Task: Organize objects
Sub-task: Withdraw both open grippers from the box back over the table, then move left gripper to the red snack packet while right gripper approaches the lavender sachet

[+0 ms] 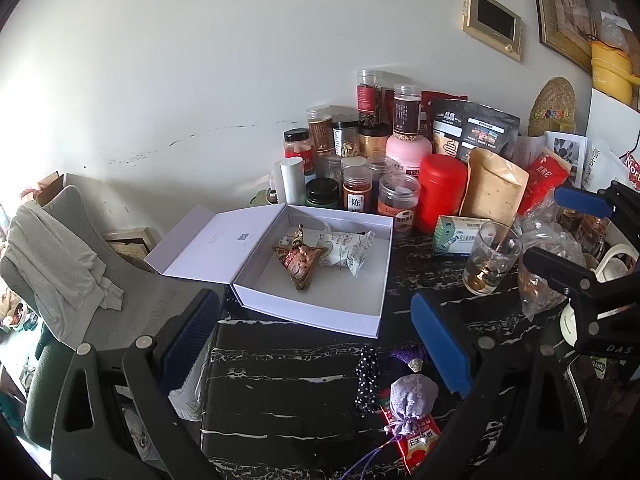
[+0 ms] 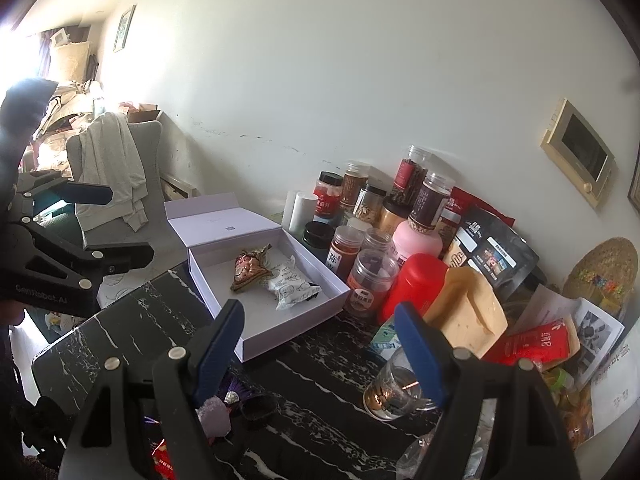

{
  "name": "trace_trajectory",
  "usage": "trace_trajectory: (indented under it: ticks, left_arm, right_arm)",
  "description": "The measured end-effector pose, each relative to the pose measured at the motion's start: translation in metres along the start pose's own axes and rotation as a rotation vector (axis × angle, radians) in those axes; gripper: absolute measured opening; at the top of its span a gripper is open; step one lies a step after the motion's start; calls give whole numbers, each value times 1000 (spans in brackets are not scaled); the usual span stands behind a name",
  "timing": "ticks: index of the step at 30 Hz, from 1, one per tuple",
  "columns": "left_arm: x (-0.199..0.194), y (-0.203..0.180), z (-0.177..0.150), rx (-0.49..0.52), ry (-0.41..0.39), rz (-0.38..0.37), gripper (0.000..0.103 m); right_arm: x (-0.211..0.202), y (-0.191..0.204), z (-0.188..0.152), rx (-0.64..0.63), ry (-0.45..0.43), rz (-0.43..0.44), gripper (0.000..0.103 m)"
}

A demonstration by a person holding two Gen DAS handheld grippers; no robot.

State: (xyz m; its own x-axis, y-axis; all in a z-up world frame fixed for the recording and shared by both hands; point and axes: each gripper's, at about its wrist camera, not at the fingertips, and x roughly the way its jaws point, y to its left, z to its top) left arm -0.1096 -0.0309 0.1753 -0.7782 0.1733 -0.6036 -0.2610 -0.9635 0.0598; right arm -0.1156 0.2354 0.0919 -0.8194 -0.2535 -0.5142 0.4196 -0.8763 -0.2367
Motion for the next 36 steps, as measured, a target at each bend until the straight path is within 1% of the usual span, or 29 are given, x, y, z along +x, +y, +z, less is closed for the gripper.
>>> trace_trajectory:
  ticks: [4, 7, 12, 20, 23, 29, 36]
  left_arm:
    - [-8, -10, -13, 26, -1, -8, 97]
    - [-13, -15, -22, 47, -1, 4, 97]
    - [-12, -19, -38, 38, 28, -7, 97]
    - [0, -21, -68, 36, 71, -65, 97]
    - [5, -21, -76, 33, 75, -92, 97]
    - [11, -25, -95, 56, 88, -102, 97]
    - [25, -28, -120, 82, 133, -107, 97]
  right_arm:
    - [-5, 6, -11, -7, 10, 15, 78]
    - [-9, 10, -22, -8, 20, 35, 78]
    - [-8, 13, -38, 6, 45, 51, 78]
    - [-1, 21, -66, 12, 99, 103, 78]
    - [3, 25, -79, 12, 120, 128, 78]
    - [13, 35, -98, 14, 165, 177, 78]
    - [26, 53, -115, -1, 200, 239, 78]
